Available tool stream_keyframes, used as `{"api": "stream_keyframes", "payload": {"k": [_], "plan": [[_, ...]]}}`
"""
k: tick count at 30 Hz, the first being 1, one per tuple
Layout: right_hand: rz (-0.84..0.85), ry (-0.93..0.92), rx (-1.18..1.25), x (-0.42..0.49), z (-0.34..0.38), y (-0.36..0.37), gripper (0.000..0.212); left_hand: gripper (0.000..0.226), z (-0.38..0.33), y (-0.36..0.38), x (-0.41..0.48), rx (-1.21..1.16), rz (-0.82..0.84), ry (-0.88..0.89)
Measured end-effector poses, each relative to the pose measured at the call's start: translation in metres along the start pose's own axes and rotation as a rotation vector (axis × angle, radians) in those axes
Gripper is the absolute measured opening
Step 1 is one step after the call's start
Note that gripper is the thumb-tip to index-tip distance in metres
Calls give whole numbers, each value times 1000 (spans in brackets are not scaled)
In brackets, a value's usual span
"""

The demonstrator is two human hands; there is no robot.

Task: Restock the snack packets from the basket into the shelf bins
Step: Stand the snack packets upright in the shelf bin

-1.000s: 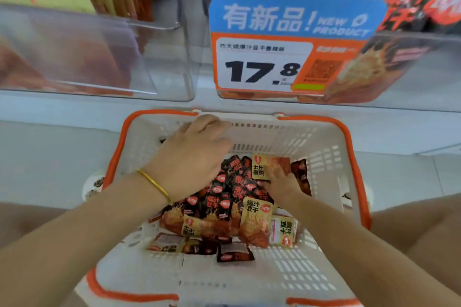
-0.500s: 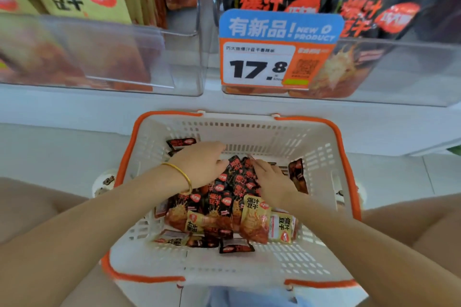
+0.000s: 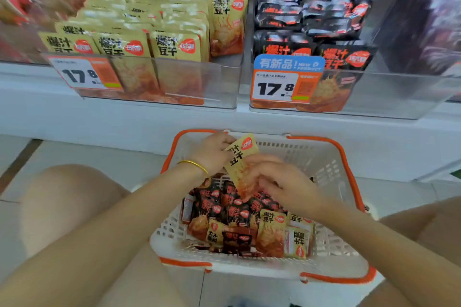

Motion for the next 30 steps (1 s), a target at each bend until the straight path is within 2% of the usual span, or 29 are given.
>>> {"api": "stream_keyframes", "payload": {"k": [2, 3, 6, 8, 10, 14, 16, 20, 22, 24, 28, 30], "plan": [[-180, 57, 12, 6, 6, -41, 25, 25, -22, -12, -15, 82, 20, 112], [-218, 64, -29, 10, 12, -57, 30, 24, -38, -16, -24, 113, 53, 184], [-124, 26, -226, 34, 40, -81, 58, 20, -80, -30, -49, 253, 99, 357], [-74, -7, -242, 51, 62, -92, 50, 17, -108, -47, -60, 309, 17, 448], [-82, -15, -171, 67, 83, -114, 31, 14, -132, -70, -67, 286, -104, 513], [-314, 10, -9, 95, 104, -184, 20, 13, -166, -134, -76, 122, -523, 707], [-476, 31, 86, 108, 106, -214, 18, 19, -174, -151, -70, 264, -658, 777], [-685, 42, -340, 142, 124, -240, 18, 53, -175, -144, -28, 736, -610, 687], [-669, 76, -590, 165, 130, -231, 25, 63, -173, -139, -11, 874, -596, 617], [-595, 112, -788, 190, 130, -217, 31, 60, -167, -137, 1, 942, -595, 538], [-390, 219, -895, 229, 104, -198, 39, 70, -154, -133, 7, 965, -641, 547], [-309, 263, -941, 243, 91, -190, 41, 68, -150, -131, 10, 988, -637, 551]]}}
Point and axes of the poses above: each hand's wrist, its own x-axis towards the middle knuckle, its own y-axis out of the palm, z = x × y, the point moved 9 cm from there along x, towards the middle knuckle, and after that the axes turned 6 degrees about -x, right-handed, at the moved point
